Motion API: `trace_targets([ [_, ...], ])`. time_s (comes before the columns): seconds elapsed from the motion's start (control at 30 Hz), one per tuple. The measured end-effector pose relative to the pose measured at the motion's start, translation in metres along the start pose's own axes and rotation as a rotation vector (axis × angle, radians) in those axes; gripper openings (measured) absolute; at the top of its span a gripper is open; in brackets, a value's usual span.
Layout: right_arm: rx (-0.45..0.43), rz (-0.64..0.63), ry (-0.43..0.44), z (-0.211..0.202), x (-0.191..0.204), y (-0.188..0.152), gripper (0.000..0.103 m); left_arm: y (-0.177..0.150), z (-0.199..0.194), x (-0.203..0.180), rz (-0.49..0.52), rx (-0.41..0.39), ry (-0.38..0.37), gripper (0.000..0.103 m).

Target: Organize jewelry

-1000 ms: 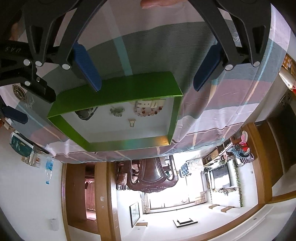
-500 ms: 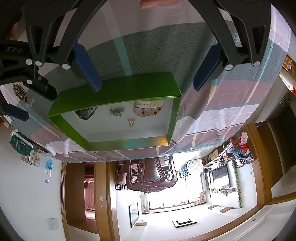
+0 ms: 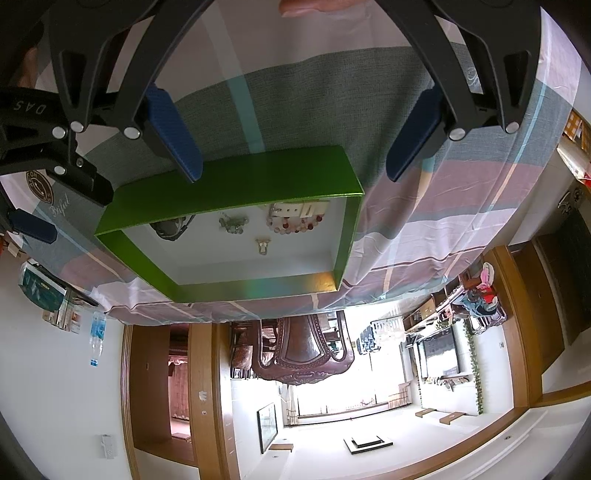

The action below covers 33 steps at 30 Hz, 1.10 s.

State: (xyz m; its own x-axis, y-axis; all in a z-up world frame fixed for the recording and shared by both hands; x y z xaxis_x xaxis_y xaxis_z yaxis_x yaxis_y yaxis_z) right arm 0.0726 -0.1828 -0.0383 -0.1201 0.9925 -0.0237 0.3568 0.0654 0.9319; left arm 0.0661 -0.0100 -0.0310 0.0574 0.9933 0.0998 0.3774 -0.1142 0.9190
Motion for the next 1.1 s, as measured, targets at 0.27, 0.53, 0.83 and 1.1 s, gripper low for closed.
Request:
trace_targets([
  [0.27,0.002,0.001,0.001,-0.0002,-0.0007,-0.0012,0.100,0.0002,-0.0001,0.0001,-0.001,0.000,0.000,0.099],
  [0.53,0.004,0.001,0.002,-0.0001,-0.0007,-0.0015,0.100,-0.0036,0.0003,0.0004,-0.001,0.006,-0.002,0.099],
  [0.83,0.005,0.000,0.002,0.0003,-0.0010,-0.0019,0.100,-0.0032,0.0003,0.0004,-0.002,0.007,-0.002,0.099],
  [1.1,0.007,0.000,0.003,0.0002,-0.0009,-0.0028,0.100,-0.0038,0.0000,0.0007,-0.002,0.008,-0.003,0.099],
])
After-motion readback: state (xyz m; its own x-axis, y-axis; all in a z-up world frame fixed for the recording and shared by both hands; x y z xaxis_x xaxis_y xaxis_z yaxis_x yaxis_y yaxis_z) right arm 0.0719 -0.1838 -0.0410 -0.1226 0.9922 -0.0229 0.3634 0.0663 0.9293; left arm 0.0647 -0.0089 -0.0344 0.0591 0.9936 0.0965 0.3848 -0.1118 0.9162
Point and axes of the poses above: each gripper's, at about its wrist camera, not at the fingertips, and z roughly the way its jaws point, x to its left, y to its top, the point moved 7 cm from there along z, roughly the way its jaws point, and after that the axes turned 10 degrees about -x, right-handed, at the moved point
